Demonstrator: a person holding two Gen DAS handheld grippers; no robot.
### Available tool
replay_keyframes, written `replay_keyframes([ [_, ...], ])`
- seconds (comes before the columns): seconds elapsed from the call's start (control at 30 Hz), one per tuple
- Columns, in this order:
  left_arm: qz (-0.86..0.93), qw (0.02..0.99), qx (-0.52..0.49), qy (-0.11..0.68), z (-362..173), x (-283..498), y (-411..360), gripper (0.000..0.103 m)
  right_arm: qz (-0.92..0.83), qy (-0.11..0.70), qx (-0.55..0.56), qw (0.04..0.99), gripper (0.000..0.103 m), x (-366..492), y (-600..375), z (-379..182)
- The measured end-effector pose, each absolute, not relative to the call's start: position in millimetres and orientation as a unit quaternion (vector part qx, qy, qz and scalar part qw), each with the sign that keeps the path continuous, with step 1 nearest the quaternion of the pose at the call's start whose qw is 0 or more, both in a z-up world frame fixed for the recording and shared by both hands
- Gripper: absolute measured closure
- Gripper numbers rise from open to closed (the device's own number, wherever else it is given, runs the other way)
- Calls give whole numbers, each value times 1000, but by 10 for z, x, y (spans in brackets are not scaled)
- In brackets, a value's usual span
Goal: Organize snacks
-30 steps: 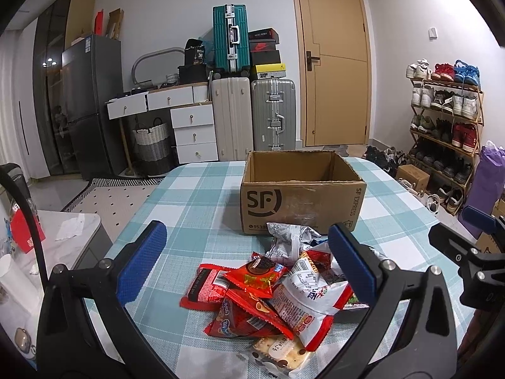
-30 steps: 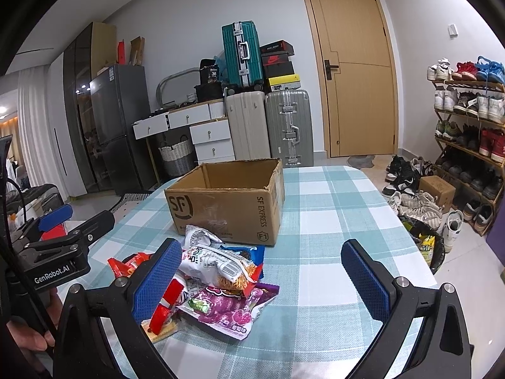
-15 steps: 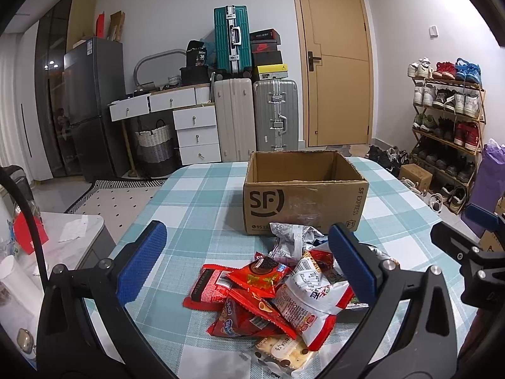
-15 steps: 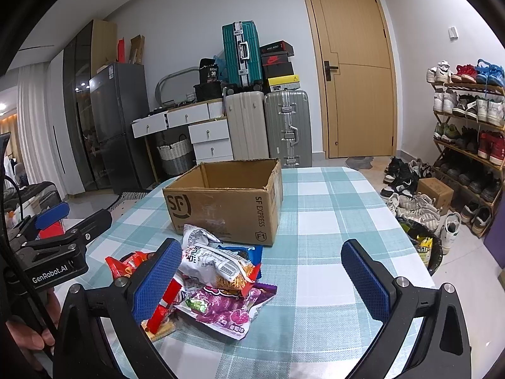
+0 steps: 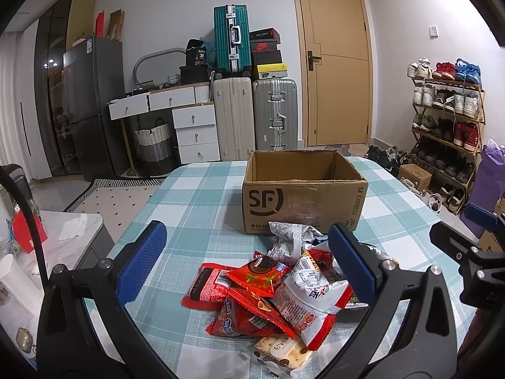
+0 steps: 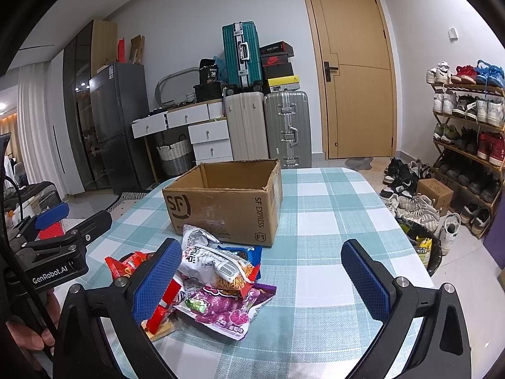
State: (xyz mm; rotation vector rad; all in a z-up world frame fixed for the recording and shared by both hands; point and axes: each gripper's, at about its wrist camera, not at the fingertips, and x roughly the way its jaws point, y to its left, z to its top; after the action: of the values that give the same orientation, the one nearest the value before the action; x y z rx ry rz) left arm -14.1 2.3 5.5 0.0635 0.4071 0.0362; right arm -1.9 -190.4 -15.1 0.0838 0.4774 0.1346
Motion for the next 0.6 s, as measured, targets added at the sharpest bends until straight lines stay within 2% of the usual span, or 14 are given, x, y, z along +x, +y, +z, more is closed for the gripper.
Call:
replay_keyframes([
  [0.6,17,977,22,214,12,-121,67,1,108,263,44,958,0,33,-1855,-225],
])
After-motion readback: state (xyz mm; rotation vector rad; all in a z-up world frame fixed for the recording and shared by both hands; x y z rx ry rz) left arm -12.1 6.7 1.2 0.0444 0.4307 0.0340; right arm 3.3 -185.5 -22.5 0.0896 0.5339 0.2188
